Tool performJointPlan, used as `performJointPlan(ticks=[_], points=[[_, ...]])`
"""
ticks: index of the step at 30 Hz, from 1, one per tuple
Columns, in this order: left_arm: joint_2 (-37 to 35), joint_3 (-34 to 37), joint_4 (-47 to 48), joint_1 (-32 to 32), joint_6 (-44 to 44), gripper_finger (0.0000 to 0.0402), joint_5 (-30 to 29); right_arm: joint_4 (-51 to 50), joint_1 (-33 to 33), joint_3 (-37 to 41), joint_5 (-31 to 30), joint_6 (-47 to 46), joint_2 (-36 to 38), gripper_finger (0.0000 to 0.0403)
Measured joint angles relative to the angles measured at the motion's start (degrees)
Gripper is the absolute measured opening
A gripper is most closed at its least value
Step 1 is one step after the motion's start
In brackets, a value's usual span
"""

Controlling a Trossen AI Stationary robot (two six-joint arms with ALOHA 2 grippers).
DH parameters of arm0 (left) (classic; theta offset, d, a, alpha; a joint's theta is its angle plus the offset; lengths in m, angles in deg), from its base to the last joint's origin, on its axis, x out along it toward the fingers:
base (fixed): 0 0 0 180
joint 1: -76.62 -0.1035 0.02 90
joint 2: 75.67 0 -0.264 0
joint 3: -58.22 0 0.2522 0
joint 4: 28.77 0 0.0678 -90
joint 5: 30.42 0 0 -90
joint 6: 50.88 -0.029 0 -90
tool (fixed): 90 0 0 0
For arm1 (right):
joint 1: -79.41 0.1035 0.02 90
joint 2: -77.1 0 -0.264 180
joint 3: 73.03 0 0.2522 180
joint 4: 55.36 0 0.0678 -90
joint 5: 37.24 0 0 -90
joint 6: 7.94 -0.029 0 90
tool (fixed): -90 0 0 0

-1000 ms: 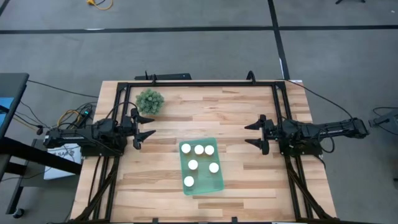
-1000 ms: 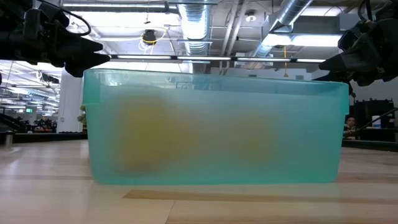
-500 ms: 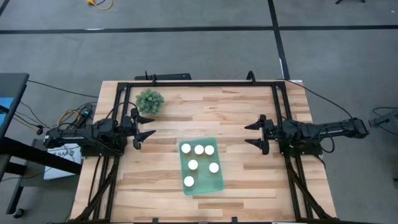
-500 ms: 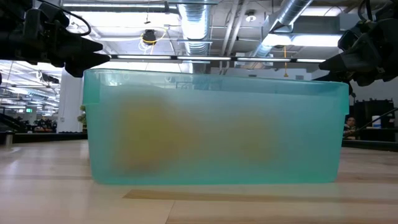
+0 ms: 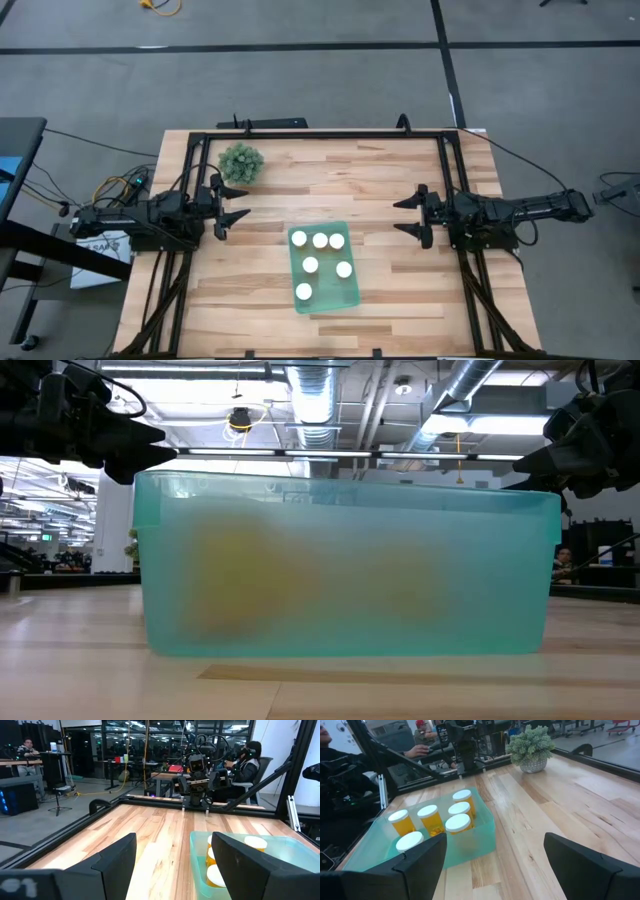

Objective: Pick and place pill bottles into a basket
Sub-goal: Return to Home Position

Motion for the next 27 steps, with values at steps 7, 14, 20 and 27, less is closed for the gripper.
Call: performJointPlan(ticks=[7, 14, 20, 27], points=[[0.0, 0.0, 0.0, 0.0, -0.1, 0.0249, 0.0, 0.0, 0.0, 0.0, 0.0, 0.0, 0.0, 0.0327], [0.0, 0.0, 0.0, 0.0, -0.3, 0.0249, 0.0, 0.0, 0.0, 0.0, 0.0, 0.0, 0.0, 0.0327], [0.0, 0.0, 0.0, 0.0, -0.5, 0.0249, 0.0, 0.0, 0.0, 0.0, 0.0, 0.0, 0.0, 0.0327], [0.0, 0.0, 0.0, 0.0, -0.3, 0.0249, 0.0, 0.0, 0.0, 0.0, 0.0, 0.0, 0.0, 0.0327]])
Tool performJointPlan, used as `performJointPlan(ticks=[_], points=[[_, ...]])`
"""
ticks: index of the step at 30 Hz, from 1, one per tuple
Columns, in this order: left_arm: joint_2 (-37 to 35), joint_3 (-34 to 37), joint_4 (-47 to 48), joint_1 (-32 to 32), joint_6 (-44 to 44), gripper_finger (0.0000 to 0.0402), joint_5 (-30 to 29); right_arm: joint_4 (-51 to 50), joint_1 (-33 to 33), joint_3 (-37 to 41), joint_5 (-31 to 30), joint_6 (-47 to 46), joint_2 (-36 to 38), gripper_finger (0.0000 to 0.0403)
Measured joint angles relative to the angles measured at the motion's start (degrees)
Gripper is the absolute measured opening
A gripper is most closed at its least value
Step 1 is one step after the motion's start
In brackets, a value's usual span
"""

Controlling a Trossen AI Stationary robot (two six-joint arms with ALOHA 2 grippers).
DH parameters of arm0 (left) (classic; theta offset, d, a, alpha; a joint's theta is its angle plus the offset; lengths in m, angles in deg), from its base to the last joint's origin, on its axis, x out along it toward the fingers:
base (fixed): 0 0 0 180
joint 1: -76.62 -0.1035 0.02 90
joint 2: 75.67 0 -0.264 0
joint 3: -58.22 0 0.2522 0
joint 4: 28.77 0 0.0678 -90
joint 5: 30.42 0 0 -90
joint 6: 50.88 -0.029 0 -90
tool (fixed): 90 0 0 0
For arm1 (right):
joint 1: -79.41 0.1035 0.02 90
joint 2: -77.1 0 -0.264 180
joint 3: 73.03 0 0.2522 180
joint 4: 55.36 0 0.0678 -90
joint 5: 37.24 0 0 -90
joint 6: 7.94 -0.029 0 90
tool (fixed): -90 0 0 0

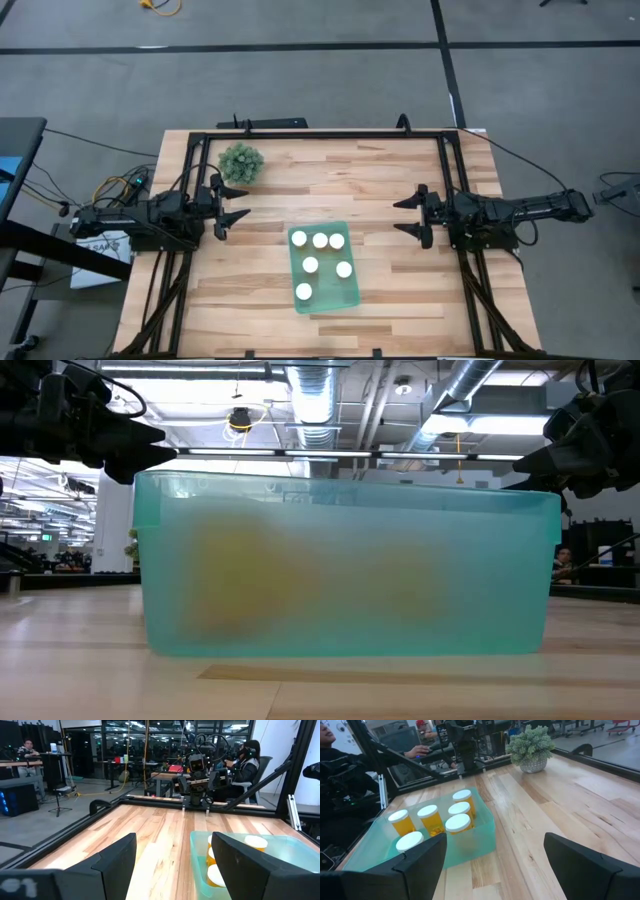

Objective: Pick and place pill bottles into a basket
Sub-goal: Return to Home Position

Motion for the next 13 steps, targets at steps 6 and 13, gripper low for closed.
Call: performJointPlan(ticks=[6, 13], points=[[0.0, 0.0, 0.0, 0.0, 0.2, 0.0249, 0.0, 0.0, 0.0, 0.0, 0.0, 0.0, 0.0, 0.0327], [0.0, 0.0, 0.0, 0.0, 0.3, 0.0249, 0.0, 0.0, 0.0, 0.0, 0.0, 0.0, 0.0, 0.0327]])
